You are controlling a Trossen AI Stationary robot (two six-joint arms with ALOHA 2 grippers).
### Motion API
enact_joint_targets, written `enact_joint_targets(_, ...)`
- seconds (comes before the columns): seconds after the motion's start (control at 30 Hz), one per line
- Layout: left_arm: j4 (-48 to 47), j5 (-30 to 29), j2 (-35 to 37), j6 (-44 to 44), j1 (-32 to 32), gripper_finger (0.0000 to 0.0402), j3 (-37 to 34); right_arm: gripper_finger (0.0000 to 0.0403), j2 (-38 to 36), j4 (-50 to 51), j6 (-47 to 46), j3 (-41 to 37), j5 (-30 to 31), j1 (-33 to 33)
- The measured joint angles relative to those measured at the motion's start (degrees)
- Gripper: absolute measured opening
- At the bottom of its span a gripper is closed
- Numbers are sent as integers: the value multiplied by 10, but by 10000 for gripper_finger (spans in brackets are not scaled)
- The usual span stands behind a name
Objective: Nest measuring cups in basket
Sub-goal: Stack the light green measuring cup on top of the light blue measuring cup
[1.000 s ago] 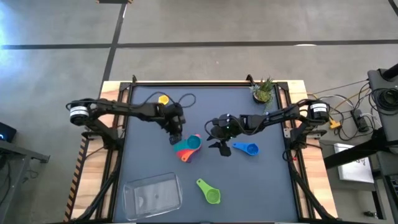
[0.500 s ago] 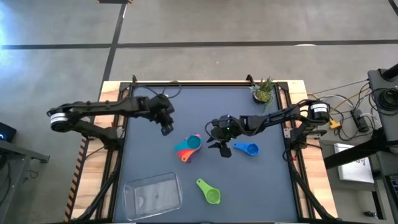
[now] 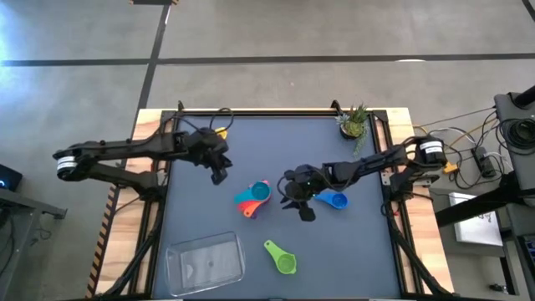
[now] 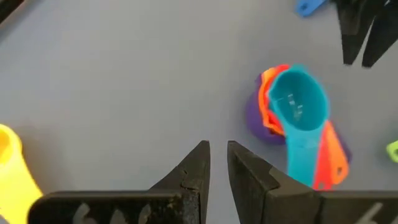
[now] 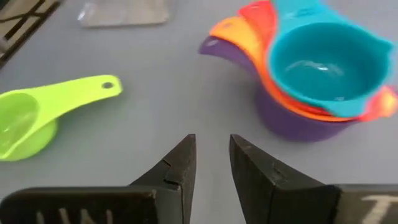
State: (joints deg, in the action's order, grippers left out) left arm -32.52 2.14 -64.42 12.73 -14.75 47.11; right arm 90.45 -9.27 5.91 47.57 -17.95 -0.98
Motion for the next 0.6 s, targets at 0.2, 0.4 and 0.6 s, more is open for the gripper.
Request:
enact_joint_targets(0.2,70,-2,41,-3,47,38,0,60,-8,38,-12,0,0,-28)
enact_joint_targets(0.4,134,-2,72,-25,72,38,0,20,-18,43,-15,3,3,-66)
enact_joint_targets(0.6,151,-2,76,-31,77,38,-3,9,-30,48,-32,31,20,-118)
